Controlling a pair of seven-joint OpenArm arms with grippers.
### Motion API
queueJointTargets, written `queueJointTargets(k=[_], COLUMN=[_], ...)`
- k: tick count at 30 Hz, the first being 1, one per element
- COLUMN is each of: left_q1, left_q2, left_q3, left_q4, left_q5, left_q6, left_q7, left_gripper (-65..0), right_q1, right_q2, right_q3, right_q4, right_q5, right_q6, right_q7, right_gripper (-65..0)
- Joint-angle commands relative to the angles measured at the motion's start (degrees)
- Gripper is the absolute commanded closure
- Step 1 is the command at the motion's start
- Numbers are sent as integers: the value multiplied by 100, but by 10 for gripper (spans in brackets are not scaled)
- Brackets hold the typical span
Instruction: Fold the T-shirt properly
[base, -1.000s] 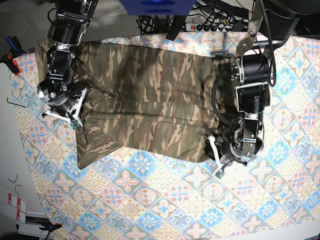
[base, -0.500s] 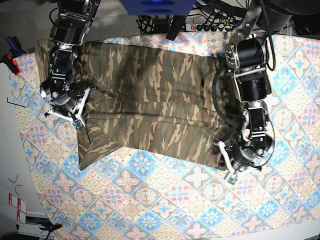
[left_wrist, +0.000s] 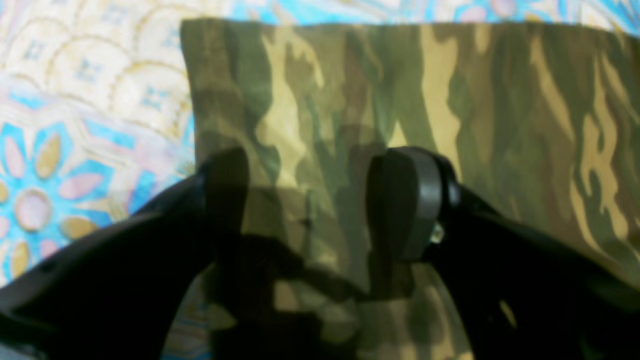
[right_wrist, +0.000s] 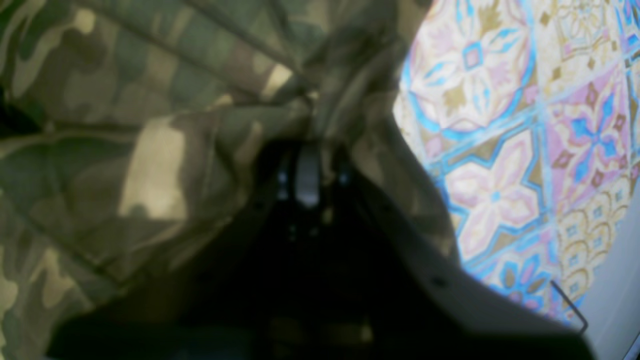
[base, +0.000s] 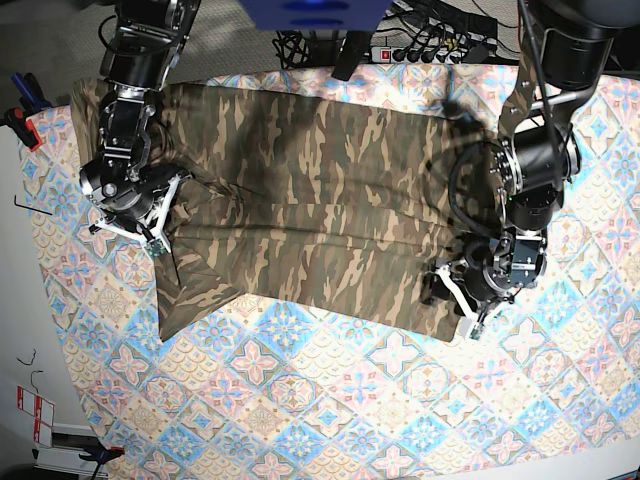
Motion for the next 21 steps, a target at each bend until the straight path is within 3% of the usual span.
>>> queueJointTargets(k=[1,6,9,14,18,21], left_q1=[-188,-188,-179,-135,-135,-135], left_q2=[-92,-154,-198,-4,224,339], left_q3=[0,17,431,1099,1345,1345], left_q4=[62,62,62,10,-96,-149], left_q5=[-60,-34,239,318,256,256], left_q6=[163,1218,1464,1438,744,260], left_q7=[-183,-210,-210,-219,-210,-210], left_gripper=[-413,-425,-425,-421,-415,-352], right_q1=[85,85,6,6,6,6], right_q2=[34,34,34,34,34,34], right_q3=[17,17,-1,17,8,17], right_q4=[107,107,116,116,116,116], right_q5=[40,40,40,40,40,40], right_q6=[-27,-27,-27,-27,-27,-27], right_q7=[79,79,79,79,79,79], right_gripper=[-7,-7,-7,-7,-7,-7])
